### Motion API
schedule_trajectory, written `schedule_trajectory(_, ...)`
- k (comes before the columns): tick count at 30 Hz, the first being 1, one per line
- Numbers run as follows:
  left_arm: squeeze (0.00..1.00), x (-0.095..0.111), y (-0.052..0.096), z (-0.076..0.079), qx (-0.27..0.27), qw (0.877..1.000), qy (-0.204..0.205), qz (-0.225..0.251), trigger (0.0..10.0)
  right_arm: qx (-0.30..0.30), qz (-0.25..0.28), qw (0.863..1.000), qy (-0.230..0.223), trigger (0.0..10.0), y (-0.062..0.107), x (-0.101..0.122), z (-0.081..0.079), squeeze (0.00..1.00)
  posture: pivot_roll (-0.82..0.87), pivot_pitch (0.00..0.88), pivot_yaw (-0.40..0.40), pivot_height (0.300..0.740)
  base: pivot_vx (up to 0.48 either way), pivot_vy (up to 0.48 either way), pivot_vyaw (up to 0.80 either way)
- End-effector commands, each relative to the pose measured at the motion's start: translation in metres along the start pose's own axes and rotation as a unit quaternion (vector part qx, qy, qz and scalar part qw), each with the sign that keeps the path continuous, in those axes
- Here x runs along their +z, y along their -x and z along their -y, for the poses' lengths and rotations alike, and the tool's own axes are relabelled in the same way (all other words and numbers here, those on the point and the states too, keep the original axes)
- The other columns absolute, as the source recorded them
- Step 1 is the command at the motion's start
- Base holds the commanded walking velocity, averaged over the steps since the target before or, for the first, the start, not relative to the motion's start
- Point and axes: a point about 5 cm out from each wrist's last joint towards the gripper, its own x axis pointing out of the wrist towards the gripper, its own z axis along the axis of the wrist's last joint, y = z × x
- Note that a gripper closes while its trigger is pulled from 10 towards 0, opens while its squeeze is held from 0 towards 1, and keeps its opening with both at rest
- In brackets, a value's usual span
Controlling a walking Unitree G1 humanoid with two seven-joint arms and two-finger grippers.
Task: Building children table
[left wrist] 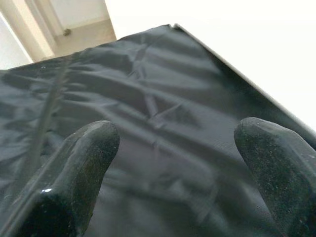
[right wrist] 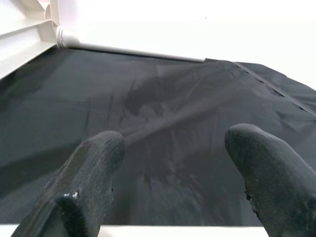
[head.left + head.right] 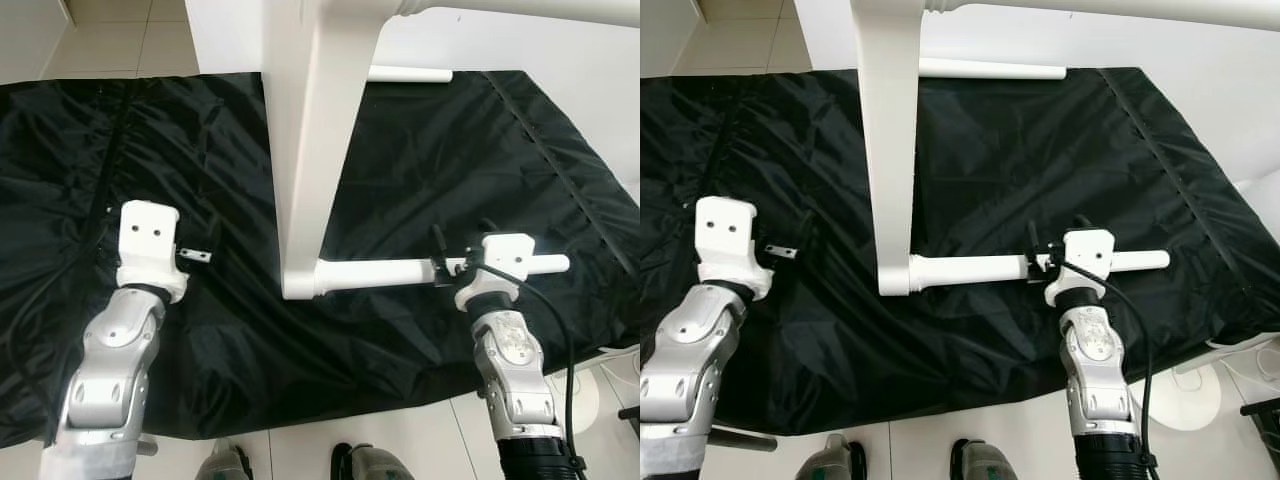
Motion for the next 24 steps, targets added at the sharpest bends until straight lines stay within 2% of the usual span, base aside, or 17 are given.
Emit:
schedule_trajectory(1, 0.00, 0.003, 0.006, -0.009, 0.106, 0.994, -0.004, 0.011, 10.0, -0.009, -0.008, 1.000, 0.005, 10.0, 0.004, -0.003, 0.005, 0.00, -0.01, 0.156, -0.022, 0.740, 0.000, 0.000, 0.00)
schedule_trajectory(2, 0.00, 0.004, 0.009, -0.004, 0.088, 0.996, 0.007, 0.020, 10.0, -0.008, -0.012, 1.000, 0.006, 10.0, 0.005, -0.005, 0.005, 0.00, 0.00, 0.155, -0.025, 0.740, 0.000, 0.000, 0.00)
schedule_trajectory(8, 0.00, 0.008, 0.013, 0.005, 0.062, 0.997, 0.011, 0.037, 10.0, -0.004, -0.013, 1.000, 0.004, 10.0, 0.005, -0.006, 0.003, 0.00, 0.00, 0.156, -0.030, 0.740, 0.000, 0.000, 0.00)
schedule_trajectory(11, 0.00, 0.008, 0.008, 0.008, 0.056, 0.998, 0.024, 0.033, 10.0, 0.039, -0.002, 0.999, -0.003, 10.0, -0.004, -0.001, -0.015, 0.00, 0.01, 0.154, -0.035, 0.740, 0.000, 0.000, 0.00)
schedule_trajectory(12, 0.00, 0.008, 0.008, 0.008, 0.056, 0.998, 0.024, 0.033, 10.0, 0.039, -0.002, 0.999, -0.003, 10.0, -0.004, -0.001, -0.015, 0.00, 0.01, 0.154, -0.035, 0.740, 0.000, 0.000, 0.00)
schedule_trajectory(14, 0.00, 0.011, 0.001, 0.010, 0.048, 0.998, 0.030, 0.036, 10.0, 0.086, 0.001, 0.996, -0.021, 10.0, -0.010, 0.002, -0.037, 0.00, 0.01, 0.150, -0.032, 0.740, 0.000, 0.000, 0.00)
schedule_trajectory(15, 0.00, 0.011, 0.001, 0.010, 0.048, 0.998, 0.030, 0.036, 10.0, 0.086, 0.001, 0.996, -0.021, 10.0, -0.010, 0.002, -0.037, 0.00, 0.01, 0.150, -0.032, 0.740, 0.000, 0.000, 0.00)
schedule_trajectory(16, 0.00, 0.013, -0.002, 0.012, 0.045, 0.998, 0.030, 0.038, 10.0, 0.107, 0.003, 0.994, -0.023, 10.0, -0.013, 0.003, -0.047, 0.00, 0.01, 0.147, -0.029, 0.740, 0.000, 0.000, 0.00)
schedule_trajectory(17, 0.00, 0.013, -0.002, 0.012, 0.045, 0.998, 0.030, 0.038, 10.0, 0.107, 0.003, 0.994, -0.023, 10.0, -0.013, 0.003, -0.047, 0.00, 0.01, 0.147, -0.029, 0.740, 0.000, 0.000, 0.00)
schedule_trajectory(18, 0.00, 0.014, -0.005, 0.014, 0.042, 0.998, 0.032, 0.040, 10.0, 0.134, 0.009, 0.991, -0.026, 10.0, -0.017, 0.005, -0.062, 0.00, 0.00, 0.139, -0.022, 0.740, 0.000, 0.000, 0.00)
schedule_trajectory(19, 0.00, 0.014, -0.005, 0.014, 0.042, 0.998, 0.032, 0.040, 10.0, 0.134, 0.009, 0.991, -0.026, 10.0, -0.017, 0.005, -0.062, 0.00, 0.00, 0.139, -0.022, 0.740, 0.000, 0.000, 0.00)
schedule_trajectory(20, 0.00, 0.015, -0.007, 0.014, 0.043, 0.998, 0.034, 0.041, 10.0, 0.153, 0.008, 0.988, -0.030, 10.0, -0.021, 0.007, -0.074, 0.00, 0.00, 0.139, -0.022, 0.740, 0.000, 0.000, 0.00)
schedule_trajectory(21, 0.00, 0.015, -0.007, 0.014, 0.043, 0.998, 0.034, 0.041, 10.0, 0.153, 0.008, 0.988, -0.030, 10.0, -0.021, 0.007, -0.074, 0.00, 0.00, 0.139, -0.022, 0.740, 0.000, 0.000, 0.00)
schedule_trajectory(22, 0.00, 0.016, -0.009, 0.013, 0.044, 0.998, 0.036, 0.042, 10.0, 0.165, 0.009, 0.986, -0.033, 10.0, -0.023, 0.009, -0.083, 0.00, 0.01, 0.135, -0.026, 0.740, 0.000, 0.000, 0.00)
schedule_trajectory(24, 0.00, 0.016, -0.010, 0.010, 0.049, 0.997, 0.037, 0.042, 10.0, 0.172, 0.010, 0.984, -0.037, 10.0, -0.024, 0.009, -0.089, 0.00, 0.01, 0.133, -0.027, 0.740, 0.000, 0.000, 0.00)
